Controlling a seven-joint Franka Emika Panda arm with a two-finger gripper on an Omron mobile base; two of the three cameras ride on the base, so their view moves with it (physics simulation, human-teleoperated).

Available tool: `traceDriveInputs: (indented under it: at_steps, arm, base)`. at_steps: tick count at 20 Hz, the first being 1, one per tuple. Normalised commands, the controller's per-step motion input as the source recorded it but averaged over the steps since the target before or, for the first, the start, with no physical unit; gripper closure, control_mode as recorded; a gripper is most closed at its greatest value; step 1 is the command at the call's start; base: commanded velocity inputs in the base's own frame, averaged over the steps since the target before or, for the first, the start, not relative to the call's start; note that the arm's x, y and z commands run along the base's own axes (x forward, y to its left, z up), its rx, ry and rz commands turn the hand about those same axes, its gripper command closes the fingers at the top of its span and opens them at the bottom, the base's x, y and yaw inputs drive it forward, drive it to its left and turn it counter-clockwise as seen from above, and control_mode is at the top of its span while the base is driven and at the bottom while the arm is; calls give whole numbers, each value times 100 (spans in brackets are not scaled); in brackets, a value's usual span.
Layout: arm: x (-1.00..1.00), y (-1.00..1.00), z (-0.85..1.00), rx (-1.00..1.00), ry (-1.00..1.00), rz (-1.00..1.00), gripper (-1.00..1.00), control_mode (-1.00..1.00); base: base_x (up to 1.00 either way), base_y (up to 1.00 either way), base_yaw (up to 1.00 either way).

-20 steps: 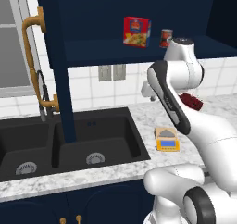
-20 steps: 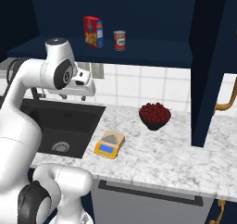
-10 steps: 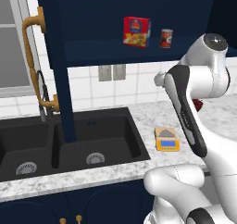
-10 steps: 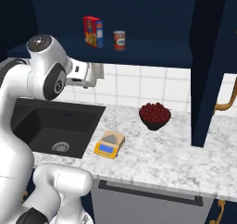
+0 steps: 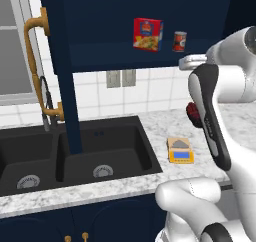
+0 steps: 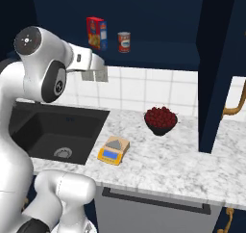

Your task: Pick the canned food and place it on the digital scale for weighing, and close the cabinet.

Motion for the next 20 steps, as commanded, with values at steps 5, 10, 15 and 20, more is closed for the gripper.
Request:
traceDriveInputs:
  at_steps: [5,10,15,20]
  arm:
    - [11,-10,55,0,-1,-5,-100,-100]
    - [41,-12,15,0,1,0,-100,-100]
    - [63,-26,-2,2,0,3,-100,-100]
    - [64,-29,-2,3,2,3,-100,-100]
  base:
    - [0,0,0]
    - [0,0,0]
    - [0,0,0]
    - [0,0,0]
